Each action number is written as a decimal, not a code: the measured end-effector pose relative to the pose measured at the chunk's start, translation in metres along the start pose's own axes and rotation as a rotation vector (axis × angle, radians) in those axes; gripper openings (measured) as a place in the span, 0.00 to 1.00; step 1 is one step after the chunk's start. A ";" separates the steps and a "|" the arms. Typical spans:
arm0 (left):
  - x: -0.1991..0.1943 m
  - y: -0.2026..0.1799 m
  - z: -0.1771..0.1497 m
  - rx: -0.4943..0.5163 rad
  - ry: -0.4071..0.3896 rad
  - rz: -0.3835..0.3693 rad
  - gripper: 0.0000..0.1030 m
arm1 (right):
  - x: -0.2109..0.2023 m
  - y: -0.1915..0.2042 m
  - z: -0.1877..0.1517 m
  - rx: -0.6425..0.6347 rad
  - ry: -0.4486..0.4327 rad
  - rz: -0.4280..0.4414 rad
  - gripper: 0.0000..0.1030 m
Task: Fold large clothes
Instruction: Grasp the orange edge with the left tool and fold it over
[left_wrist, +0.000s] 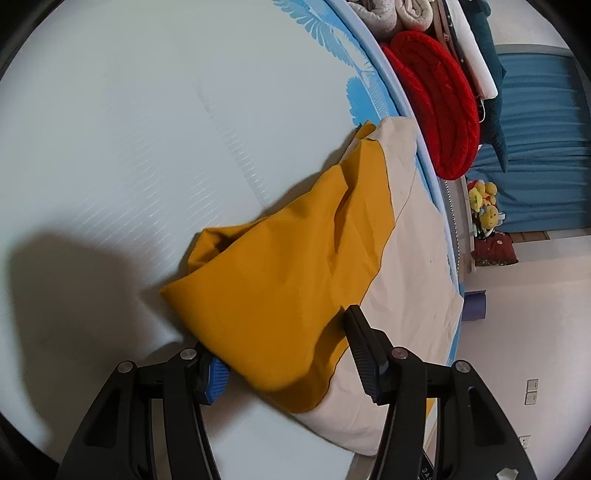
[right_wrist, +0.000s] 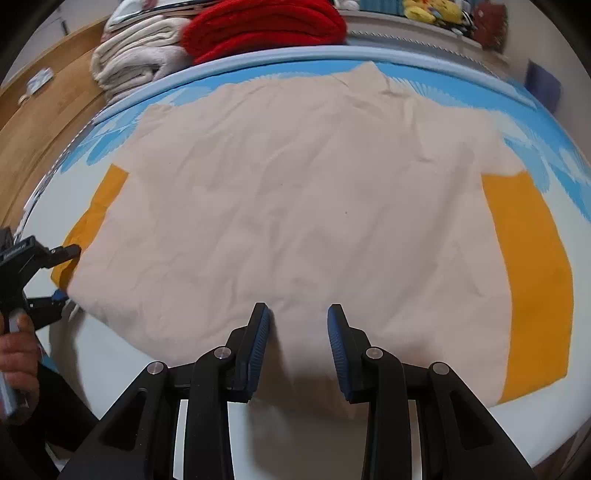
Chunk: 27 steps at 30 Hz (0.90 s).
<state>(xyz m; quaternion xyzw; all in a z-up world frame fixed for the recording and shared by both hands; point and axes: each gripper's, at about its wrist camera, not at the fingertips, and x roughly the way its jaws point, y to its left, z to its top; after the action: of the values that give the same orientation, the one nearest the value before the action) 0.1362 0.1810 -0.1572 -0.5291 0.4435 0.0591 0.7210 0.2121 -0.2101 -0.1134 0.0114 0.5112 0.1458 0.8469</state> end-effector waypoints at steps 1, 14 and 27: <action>0.001 -0.002 0.001 0.004 -0.005 -0.005 0.51 | 0.001 -0.001 0.000 0.011 0.004 -0.001 0.35; 0.004 -0.018 -0.001 0.034 -0.012 -0.057 0.14 | -0.001 0.010 0.000 0.027 0.007 -0.052 0.36; -0.005 -0.035 0.001 0.103 0.004 -0.024 0.09 | -0.029 0.009 0.005 0.013 -0.072 -0.042 0.36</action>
<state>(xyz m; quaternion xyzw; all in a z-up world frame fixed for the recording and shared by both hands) 0.1530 0.1683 -0.1293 -0.4968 0.4408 0.0264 0.7472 0.2018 -0.2079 -0.0847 0.0115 0.4817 0.1242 0.8674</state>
